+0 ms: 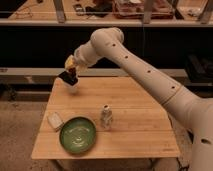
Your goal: Place the pepper on the white sponge
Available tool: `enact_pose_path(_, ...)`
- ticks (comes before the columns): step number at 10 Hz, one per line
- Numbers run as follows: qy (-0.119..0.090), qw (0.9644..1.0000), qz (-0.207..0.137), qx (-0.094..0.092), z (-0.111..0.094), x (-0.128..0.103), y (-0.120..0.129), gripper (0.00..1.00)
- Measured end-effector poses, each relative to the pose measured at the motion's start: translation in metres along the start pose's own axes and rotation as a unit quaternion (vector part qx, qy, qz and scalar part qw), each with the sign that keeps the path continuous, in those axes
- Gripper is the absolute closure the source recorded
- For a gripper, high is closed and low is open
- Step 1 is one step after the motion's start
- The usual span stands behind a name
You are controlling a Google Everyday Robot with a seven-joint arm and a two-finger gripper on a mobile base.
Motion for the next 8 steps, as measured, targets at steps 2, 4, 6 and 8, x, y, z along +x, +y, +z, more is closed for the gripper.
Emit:
enact_pose_path(2,0.000,1.0000,0.000,0.000,0.000,0.000,-0.001,0.89)
enact_pose_path(4,0.000,1.0000,-0.001,0.001,0.000,0.001,-0.002,0.90)
enact_pose_path(6,-0.010,0.9995,-0.029,0.010,0.017,-0.002,-0.017,0.90)
enact_pose_path(8,-0.033,0.9960,-0.079,0.022,0.048,-0.012,-0.048,0.90)
